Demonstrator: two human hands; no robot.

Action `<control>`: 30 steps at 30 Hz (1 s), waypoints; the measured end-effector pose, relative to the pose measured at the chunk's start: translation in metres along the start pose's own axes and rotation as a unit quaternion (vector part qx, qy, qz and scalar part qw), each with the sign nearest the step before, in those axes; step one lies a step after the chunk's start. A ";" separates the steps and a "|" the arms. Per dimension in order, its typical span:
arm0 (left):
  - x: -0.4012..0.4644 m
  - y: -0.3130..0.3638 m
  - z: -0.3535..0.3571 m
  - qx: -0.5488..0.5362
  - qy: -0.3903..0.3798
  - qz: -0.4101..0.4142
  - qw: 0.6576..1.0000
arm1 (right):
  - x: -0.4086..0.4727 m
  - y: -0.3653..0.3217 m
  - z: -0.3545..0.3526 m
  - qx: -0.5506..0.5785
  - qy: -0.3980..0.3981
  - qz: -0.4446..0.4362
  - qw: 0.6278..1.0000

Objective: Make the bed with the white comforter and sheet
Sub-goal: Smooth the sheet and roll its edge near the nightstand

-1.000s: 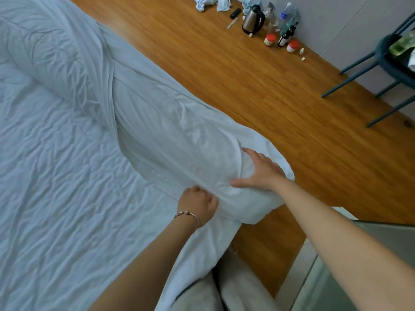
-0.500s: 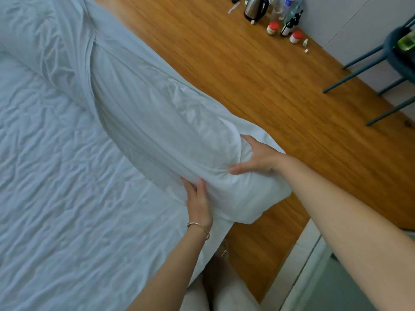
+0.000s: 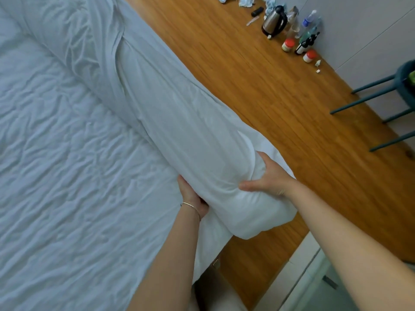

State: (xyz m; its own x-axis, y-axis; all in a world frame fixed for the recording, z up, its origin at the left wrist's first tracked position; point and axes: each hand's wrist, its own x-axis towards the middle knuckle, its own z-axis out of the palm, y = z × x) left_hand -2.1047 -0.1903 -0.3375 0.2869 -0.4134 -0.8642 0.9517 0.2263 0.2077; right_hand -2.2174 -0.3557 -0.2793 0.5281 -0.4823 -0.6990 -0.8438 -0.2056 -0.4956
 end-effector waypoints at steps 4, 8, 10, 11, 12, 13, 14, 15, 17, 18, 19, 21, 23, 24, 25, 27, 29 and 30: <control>-0.017 0.016 -0.005 0.432 0.229 0.268 0.830 | -0.004 -0.002 0.008 -0.007 0.018 0.020 1.000; -0.041 0.046 0.050 0.550 -0.017 0.648 0.527 | -0.020 -0.009 0.033 -0.094 0.074 0.028 0.992; -0.027 0.064 0.091 0.719 -0.150 0.538 0.414 | -0.029 -0.012 0.051 -0.148 0.126 0.030 0.980; -0.018 0.071 0.106 0.813 -0.161 0.455 0.324 | -0.034 -0.012 0.060 -0.158 0.155 0.027 0.975; -0.010 0.074 0.114 0.883 -0.148 0.383 0.229 | -0.039 -0.011 0.070 -0.167 0.180 0.025 0.969; -0.005 0.075 0.113 0.919 -0.131 0.342 0.146 | -0.044 -0.011 0.080 -0.180 0.201 0.026 0.963; -0.003 0.075 0.102 0.930 -0.123 0.336 0.085 | -0.050 -0.010 0.092 -0.196 0.219 0.023 0.955; -0.006 0.076 0.084 0.923 -0.126 0.359 0.065 | -0.055 -0.009 0.104 -0.209 0.232 0.016 0.950; -0.017 0.084 0.045 0.882 -0.140 0.437 0.101 | -0.066 -0.008 0.123 -0.221 0.209 -0.011 0.953; -0.021 0.087 0.027 0.862 -0.145 0.470 0.118 | -0.070 -0.004 0.126 -0.193 0.166 -0.030 0.967; -0.024 0.091 0.011 0.843 -0.145 0.501 0.132 | -0.075 -0.002 0.122 -0.109 0.122 -0.038 0.986; -0.033 0.096 -0.013 0.824 -0.128 0.530 0.154 | -0.077 0.006 0.101 0.058 0.108 -0.027 0.992; -0.041 0.098 -0.028 0.818 -0.107 0.534 0.186 | -0.071 0.016 0.081 0.054 0.114 0.010 0.992; -0.046 0.096 -0.028 0.825 -0.090 0.519 0.202 | -0.068 0.022 0.078 0.008 0.095 0.052 0.994; -0.053 0.091 -0.021 0.843 -0.063 0.488 0.218 | -0.064 0.029 0.081 -0.045 0.079 0.080 0.993; -0.065 0.078 0.005 0.876 0.021 0.411 0.251 | -0.056 0.036 0.093 0.032 0.064 0.141 0.987; -0.074 0.061 0.030 0.900 0.071 0.361 0.236 | -0.051 0.037 0.103 0.195 0.088 0.160 0.964; -0.074 0.052 0.037 0.913 0.060 0.355 0.191 | -0.051 0.037 0.102 0.266 0.088 0.176 0.943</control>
State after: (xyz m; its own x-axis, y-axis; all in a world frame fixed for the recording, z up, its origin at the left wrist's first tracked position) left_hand -2.0720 -0.1806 -0.2456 0.5146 -0.8024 -0.3022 -0.8397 -0.5429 0.0117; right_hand -2.2659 -0.2524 -0.3148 0.1594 -0.5846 -0.7955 -0.7718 0.4287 -0.4697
